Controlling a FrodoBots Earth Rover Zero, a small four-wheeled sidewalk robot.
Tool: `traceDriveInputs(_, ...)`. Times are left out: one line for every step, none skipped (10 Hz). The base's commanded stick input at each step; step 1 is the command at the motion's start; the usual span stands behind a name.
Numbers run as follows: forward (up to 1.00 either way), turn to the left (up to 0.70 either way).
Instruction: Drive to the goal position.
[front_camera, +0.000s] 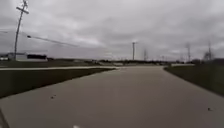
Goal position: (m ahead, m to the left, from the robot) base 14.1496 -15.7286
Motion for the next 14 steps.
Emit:
traceDriveInputs(1.0,0.0)
traceDriveInputs(1.0,0.0)
traceDriveInputs(1.0,0.0)
traceDriveInputs(1.0,-0.34)
traceDriveInputs(1.0,-0.4)
traceDriveInputs(1.0,-0.37)
traceDriveInputs(1.0,-0.18)
traceDriveInputs(1.0,0.0)
traceDriveInputs(1.0,0.0)
traceDriveInputs(1.0,0.0)
traceDriveInputs(1.0,0.0)
traceDriveInputs(1.0,0.0)
traceDriveInputs(1.0,0.0)
traceDriveInputs(1.0,0.0)
